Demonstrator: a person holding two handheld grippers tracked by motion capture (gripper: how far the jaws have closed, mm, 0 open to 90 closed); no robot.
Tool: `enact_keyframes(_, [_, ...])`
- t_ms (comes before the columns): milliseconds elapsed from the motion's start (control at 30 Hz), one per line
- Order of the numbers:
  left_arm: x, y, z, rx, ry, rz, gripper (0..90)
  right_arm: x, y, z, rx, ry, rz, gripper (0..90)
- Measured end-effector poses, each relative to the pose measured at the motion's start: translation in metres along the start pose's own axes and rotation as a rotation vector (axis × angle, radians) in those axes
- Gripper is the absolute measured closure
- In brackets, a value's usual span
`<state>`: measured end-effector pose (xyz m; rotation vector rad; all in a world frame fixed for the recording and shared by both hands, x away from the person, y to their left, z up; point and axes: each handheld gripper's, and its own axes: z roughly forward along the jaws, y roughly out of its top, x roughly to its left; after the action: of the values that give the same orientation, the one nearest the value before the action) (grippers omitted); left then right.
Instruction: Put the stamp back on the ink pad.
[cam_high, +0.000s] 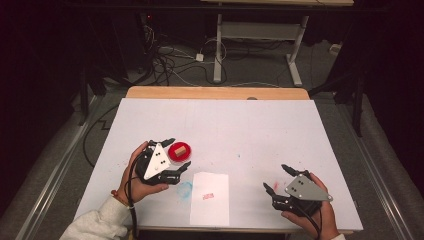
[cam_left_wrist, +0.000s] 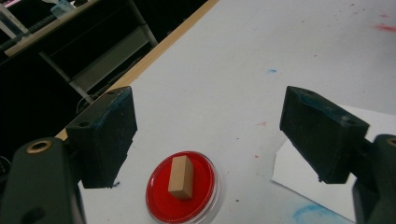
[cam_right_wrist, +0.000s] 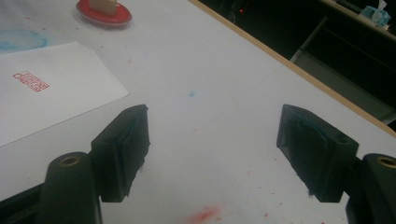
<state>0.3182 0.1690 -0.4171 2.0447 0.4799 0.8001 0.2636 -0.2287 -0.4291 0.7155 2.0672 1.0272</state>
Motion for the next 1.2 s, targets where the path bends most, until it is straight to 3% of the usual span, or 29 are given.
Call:
enact_keyframes(467, [-0.003, -0.021, -0.013, 0.040, 0.018, -0.004, 18.3, 0.000, -0.002, -0.001, 0.005, -0.007, 0.007, 25.7])
enact_keyframes(1067, [-0.006, -0.051, -0.030, 0.098, 0.022, -0.041, 18.3, -0.001, -0.003, 0.000, 0.006, -0.010, 0.020, 25.7])
enact_keyframes(1200, [-0.005, -0.057, -0.034, 0.114, 0.035, -0.065, 18.3, -0.002, -0.003, 0.001, 0.008, -0.010, 0.022, 25.7])
